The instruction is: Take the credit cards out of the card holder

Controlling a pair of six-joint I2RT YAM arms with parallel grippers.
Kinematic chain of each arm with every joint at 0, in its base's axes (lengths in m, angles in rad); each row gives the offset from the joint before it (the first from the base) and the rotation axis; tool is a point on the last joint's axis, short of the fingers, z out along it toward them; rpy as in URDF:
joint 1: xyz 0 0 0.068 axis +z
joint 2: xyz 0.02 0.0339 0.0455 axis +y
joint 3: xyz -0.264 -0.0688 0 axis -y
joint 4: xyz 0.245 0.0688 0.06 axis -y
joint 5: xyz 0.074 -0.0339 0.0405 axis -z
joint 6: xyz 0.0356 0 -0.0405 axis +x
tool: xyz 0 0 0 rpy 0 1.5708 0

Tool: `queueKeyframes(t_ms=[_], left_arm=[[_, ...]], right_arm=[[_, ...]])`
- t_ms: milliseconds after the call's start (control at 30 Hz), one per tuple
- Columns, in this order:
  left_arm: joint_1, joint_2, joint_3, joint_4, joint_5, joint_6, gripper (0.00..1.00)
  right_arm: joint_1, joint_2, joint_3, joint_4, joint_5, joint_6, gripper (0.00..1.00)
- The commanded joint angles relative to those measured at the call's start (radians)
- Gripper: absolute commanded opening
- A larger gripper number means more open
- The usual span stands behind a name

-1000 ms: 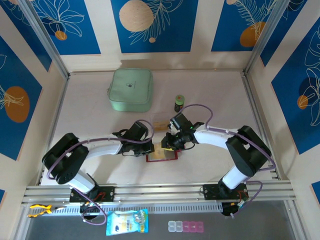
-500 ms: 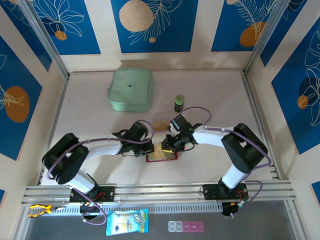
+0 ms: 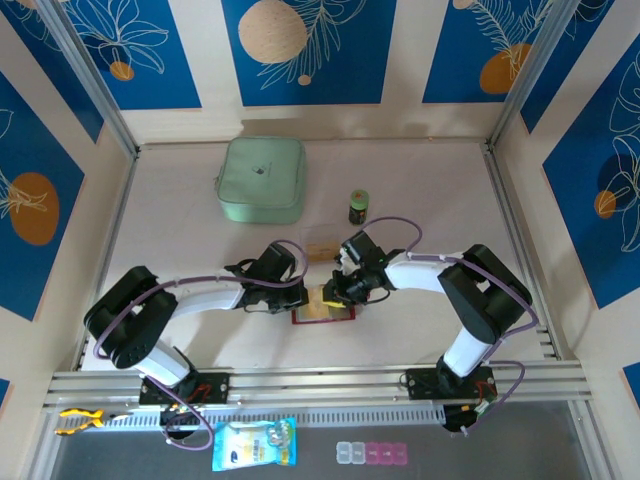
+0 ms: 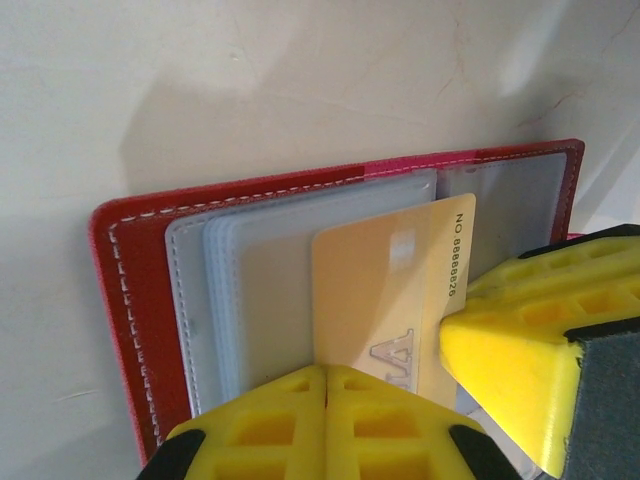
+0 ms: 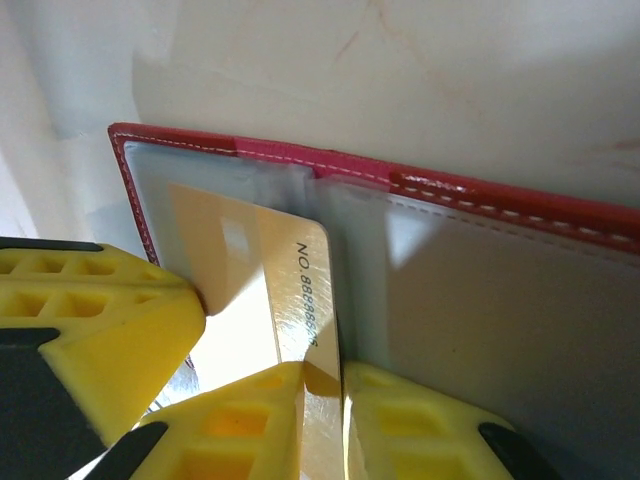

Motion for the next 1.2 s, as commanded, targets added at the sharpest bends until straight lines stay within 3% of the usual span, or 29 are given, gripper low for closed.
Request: queueKeyframes(t_ms=[0, 633, 1167], left_arm=[[-0.006, 0.020, -0.024, -0.046, -0.033, 0.025, 0.00], [-0.006, -0.025, -0.027, -0.072, -0.058, 0.020, 0.00], [-0.005, -0.062, -0.049, -0.042, -0.033, -0.003, 0.00]], right_arm=[[-0.003, 0.003, -0.020, 0.044, -0.065, 0.020, 0.18], [-0.054, -0.095, -0.085, 0.007, -0.034, 0.002, 0.08], [-0.061, -0.172, 0.037, -0.290, 0.088, -0.142, 0.08]])
